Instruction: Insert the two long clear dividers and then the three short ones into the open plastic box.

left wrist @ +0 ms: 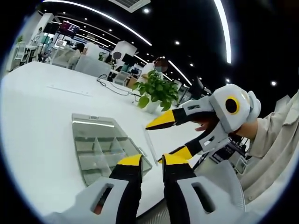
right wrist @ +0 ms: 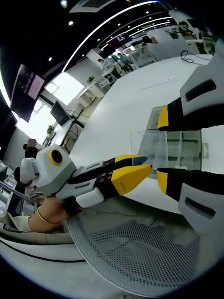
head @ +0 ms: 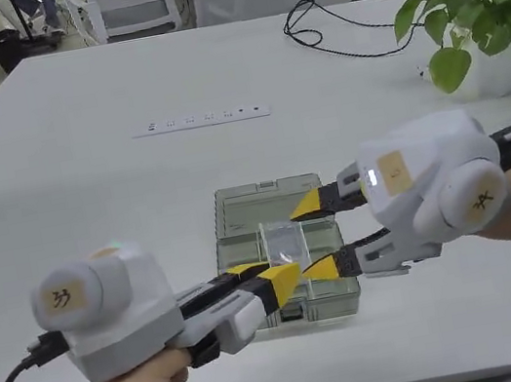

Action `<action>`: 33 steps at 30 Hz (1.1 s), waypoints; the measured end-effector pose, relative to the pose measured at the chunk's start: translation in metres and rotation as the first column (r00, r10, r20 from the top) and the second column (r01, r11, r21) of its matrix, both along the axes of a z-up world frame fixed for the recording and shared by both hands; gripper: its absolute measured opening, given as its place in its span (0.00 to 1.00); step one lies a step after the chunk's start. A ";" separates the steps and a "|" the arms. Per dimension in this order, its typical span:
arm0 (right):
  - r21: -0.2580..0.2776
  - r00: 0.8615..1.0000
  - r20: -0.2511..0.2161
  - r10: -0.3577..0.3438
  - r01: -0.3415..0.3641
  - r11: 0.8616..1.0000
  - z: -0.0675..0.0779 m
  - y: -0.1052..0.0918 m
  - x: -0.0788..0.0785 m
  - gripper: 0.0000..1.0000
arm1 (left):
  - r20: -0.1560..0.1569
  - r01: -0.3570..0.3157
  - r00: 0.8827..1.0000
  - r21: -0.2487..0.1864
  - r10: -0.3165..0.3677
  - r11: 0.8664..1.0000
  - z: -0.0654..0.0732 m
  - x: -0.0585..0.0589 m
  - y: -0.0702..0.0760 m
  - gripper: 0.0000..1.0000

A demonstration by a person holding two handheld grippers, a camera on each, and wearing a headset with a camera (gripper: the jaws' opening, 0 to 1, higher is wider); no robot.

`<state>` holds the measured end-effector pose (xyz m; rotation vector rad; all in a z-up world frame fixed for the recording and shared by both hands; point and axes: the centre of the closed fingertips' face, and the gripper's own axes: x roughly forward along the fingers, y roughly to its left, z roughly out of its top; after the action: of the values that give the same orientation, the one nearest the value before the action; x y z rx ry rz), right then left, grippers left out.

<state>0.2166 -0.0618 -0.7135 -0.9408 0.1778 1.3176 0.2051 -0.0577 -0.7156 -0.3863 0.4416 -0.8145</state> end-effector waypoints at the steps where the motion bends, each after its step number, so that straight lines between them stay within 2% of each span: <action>1: 0.000 1.000 0.001 0.003 -0.003 1.000 0.000 0.001 0.000 0.32 | -0.005 -0.001 1.000 -0.004 0.001 1.000 0.000 0.000 0.000 0.10; 10: 0.003 1.000 0.027 0.005 -0.005 1.000 0.003 0.006 0.003 0.32 | -0.046 -0.009 0.999 -0.046 0.006 0.999 0.002 0.002 0.001 0.00; 13: 0.003 0.999 0.036 0.002 -0.002 1.000 0.004 0.007 0.004 0.32 | -0.061 -0.020 0.998 -0.057 0.016 0.998 0.003 0.003 0.002 0.00; 17: 0.004 0.999 0.046 -0.005 0.005 1.000 0.004 0.007 0.005 0.32 | -0.107 -0.043 0.994 -0.080 0.034 0.996 0.002 0.006 0.003 0.00; 19: 0.005 0.999 0.051 -0.008 0.008 1.000 0.004 0.007 0.006 0.32 | -0.111 -0.046 0.993 -0.080 0.037 0.996 0.002 0.006 0.003 0.00; 20: 0.006 0.999 0.051 -0.011 0.010 1.000 0.004 0.006 0.006 0.32 | -0.125 -0.049 0.991 -0.085 0.038 0.995 0.002 0.006 0.003 0.00; 27: 0.023 0.997 0.067 -0.022 0.021 1.000 0.008 0.006 0.008 0.33 | -0.163 -0.066 0.985 -0.110 0.048 0.992 0.006 0.006 0.002 0.00; 33: 0.075 0.998 0.015 -0.067 0.066 0.995 0.013 0.004 0.011 0.36 | -0.121 -0.038 0.992 -0.054 0.032 0.998 0.011 0.004 0.001 0.00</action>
<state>0.2280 -0.0578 -0.7004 -0.8760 0.1450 1.2462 0.2096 -0.0567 -0.7042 -0.4957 0.5229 -0.7734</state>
